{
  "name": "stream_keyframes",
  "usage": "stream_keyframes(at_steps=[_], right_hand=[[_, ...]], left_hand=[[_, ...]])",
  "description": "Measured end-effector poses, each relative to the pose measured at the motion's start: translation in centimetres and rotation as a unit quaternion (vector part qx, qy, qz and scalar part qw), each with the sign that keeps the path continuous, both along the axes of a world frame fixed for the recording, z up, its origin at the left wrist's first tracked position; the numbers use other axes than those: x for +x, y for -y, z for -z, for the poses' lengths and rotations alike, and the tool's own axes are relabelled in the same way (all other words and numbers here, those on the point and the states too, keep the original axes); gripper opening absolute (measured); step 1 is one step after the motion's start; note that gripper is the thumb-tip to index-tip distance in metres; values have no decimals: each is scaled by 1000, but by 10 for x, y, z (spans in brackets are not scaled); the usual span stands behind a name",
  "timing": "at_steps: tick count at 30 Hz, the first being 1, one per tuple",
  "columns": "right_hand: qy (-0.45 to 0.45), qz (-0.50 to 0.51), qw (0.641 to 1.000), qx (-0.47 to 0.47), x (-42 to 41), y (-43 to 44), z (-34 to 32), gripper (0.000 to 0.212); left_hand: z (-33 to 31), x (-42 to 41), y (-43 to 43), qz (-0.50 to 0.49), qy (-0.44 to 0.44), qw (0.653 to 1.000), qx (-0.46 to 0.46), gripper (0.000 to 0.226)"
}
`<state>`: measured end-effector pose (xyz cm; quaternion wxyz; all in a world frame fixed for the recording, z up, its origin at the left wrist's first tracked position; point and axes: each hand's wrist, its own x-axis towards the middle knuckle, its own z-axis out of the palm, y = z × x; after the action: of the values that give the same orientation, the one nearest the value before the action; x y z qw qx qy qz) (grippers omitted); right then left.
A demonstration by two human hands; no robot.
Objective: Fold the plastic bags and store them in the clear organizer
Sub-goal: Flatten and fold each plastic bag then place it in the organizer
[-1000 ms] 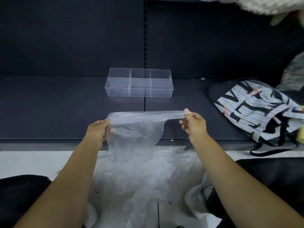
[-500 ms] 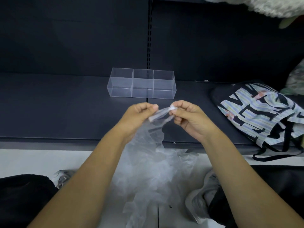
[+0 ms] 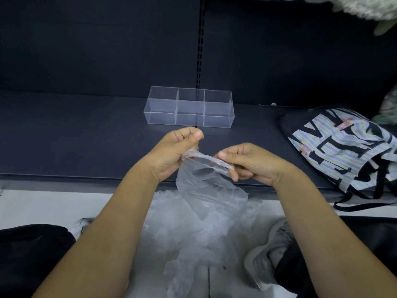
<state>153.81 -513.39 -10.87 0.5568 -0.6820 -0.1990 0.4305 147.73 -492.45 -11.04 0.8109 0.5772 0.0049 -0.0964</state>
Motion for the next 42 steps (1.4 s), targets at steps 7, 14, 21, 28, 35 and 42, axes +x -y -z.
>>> stream_keyframes(at_steps=[7,14,21,28,35,42], right_hand=[[24,103,993,48,1,4,-2,13],[75,79,993,35,2,7,-9,21],[189,64,979,-45,-4,0,-13,16],[253,83,960,-83,-11,-5,-13,11],[276,298,914,17,-22,-20,-11,16],[122,333,926,131,-32,-29,-1,15]], left_hand=[[-4,-1,-3,27,-14,994,109,25],[-13,-3,-4,102,-68,951,283,40],[-21,-3,-5,154,-76,930,326,32],[-19,-2,-7,86,-62,949,298,30],[-13,-2,6,45,-72,965,249,38],[-7,-4,21,-34,-39,995,80,15]])
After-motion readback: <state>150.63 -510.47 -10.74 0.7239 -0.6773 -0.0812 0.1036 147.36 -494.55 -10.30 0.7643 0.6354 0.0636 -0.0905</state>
